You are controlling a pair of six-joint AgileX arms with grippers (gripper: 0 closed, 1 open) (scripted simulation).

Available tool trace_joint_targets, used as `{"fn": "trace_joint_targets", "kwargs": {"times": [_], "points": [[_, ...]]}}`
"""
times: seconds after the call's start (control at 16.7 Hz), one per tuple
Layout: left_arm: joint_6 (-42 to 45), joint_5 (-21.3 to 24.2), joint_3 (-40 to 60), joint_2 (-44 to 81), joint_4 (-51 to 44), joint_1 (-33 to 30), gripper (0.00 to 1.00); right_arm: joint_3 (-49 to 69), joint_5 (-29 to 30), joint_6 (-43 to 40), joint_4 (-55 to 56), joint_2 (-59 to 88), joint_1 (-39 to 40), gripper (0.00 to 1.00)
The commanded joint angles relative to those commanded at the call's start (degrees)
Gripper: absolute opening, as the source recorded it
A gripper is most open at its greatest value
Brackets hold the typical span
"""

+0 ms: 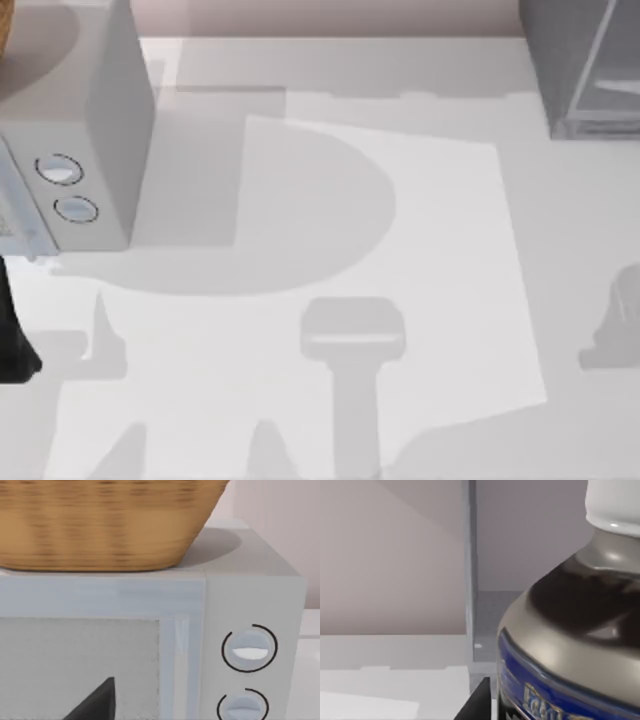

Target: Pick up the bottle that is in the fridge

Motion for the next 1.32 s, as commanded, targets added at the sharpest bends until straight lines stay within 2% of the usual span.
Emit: {"fn": "trace_joint_targets", "kwargs": {"times": [0.18, 0.36, 1.02, 1.32], "points": [[0.0, 0.0, 0.0, 0.0, 0.0, 0.0, 1.0, 5.8, 6.9, 1.3, 5.2, 8.0, 7.7, 0.0], [0.0, 0.0, 0.0, 0.0, 0.0, 0.0, 1.0, 12.8, 16.4, 3.1, 11.2, 20.0, 17.7, 0.0], [0.0, 0.0, 0.0, 0.0, 0.0, 0.0, 1.0, 39.3, 60.4, 9.0, 31.9, 81.3, 60.7, 0.0], [0.0, 0.0, 0.0, 0.0, 0.0, 0.0, 1.0, 49.6, 77.0, 9.6, 39.4, 102.4, 75.9, 0.0]]}}
